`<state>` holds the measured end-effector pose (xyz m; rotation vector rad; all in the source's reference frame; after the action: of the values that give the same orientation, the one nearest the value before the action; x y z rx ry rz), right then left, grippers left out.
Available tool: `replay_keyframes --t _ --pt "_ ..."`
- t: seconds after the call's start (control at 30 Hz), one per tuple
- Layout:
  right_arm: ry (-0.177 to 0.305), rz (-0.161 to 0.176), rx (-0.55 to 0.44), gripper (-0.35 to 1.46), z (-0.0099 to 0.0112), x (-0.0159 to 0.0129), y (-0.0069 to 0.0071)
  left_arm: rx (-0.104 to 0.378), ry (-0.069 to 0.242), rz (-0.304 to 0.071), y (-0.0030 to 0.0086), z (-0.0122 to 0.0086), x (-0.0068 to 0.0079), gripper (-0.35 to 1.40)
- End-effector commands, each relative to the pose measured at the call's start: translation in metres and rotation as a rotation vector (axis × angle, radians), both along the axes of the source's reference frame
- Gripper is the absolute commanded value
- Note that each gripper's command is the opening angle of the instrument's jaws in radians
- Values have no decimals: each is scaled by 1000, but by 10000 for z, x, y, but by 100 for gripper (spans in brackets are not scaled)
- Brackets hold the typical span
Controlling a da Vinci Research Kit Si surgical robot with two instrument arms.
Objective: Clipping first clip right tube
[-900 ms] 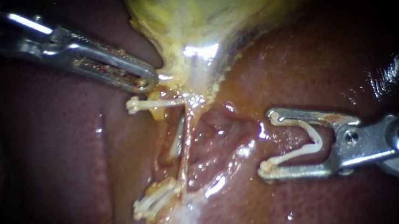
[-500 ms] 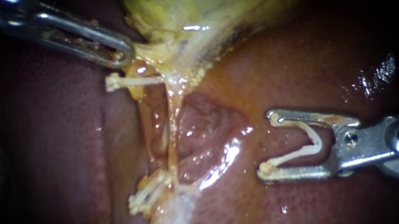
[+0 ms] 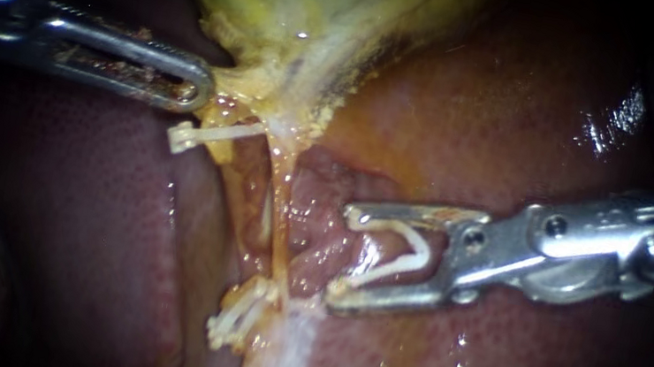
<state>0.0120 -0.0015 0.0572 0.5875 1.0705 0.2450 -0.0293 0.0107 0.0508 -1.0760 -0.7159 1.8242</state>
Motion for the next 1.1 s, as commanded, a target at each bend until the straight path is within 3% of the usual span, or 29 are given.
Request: replay_keyframes --t 0.03,0.37,0.73,1.1 --pt "-1 2 14 48 3 6 -1 0 0 0 0 0 0 -35" --pt "60 66 165 48 24 45 -16 0 -1 1 -1 1 -2 -35" --pt "108 101 239 49 15 50 -20 0 -1 2 0 3 -2 -35" --pt "154 7 308 44 -20 50 -44 0 -2 3 1 5 0 -35"
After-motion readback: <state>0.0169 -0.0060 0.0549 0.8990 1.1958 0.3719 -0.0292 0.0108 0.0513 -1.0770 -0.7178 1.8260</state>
